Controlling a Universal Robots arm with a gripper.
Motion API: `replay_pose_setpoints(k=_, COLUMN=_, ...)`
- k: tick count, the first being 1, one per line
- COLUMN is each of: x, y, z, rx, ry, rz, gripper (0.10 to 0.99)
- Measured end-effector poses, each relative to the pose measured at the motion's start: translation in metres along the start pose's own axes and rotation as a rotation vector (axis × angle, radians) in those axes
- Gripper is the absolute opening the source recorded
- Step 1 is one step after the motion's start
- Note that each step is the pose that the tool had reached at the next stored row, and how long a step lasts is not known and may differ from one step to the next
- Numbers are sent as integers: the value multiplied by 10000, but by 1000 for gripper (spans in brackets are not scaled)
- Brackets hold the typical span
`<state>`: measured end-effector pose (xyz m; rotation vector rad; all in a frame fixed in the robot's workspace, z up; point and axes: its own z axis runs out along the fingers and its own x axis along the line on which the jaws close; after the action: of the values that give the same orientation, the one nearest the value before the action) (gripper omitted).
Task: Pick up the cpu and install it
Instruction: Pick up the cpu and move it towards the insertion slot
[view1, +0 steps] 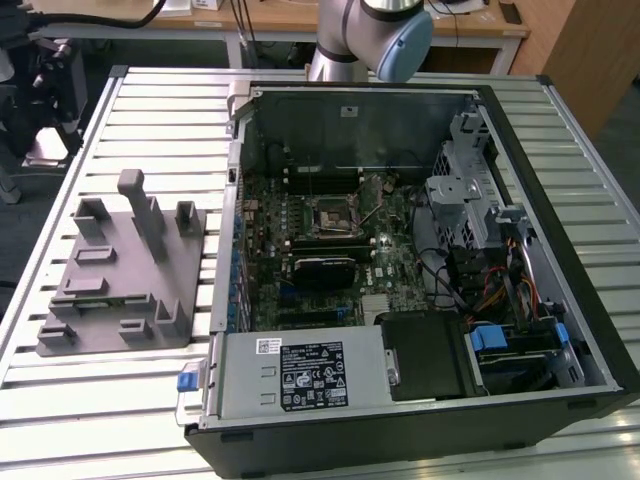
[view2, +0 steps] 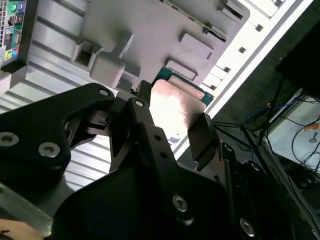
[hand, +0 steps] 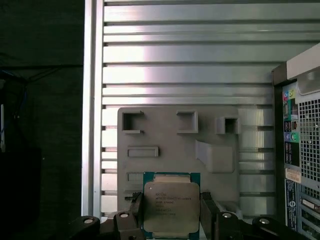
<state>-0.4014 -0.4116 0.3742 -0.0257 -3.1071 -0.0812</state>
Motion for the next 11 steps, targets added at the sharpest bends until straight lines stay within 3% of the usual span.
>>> replay_pose_setpoints(k=2, x=-86, y=4, z=2, rx=-6, ry=9, rz=0, gripper=541)
replay_pose_setpoints(k=11, x=-183, y=22, z=0, rx=-9, ry=-124, rz=-6, gripper=541)
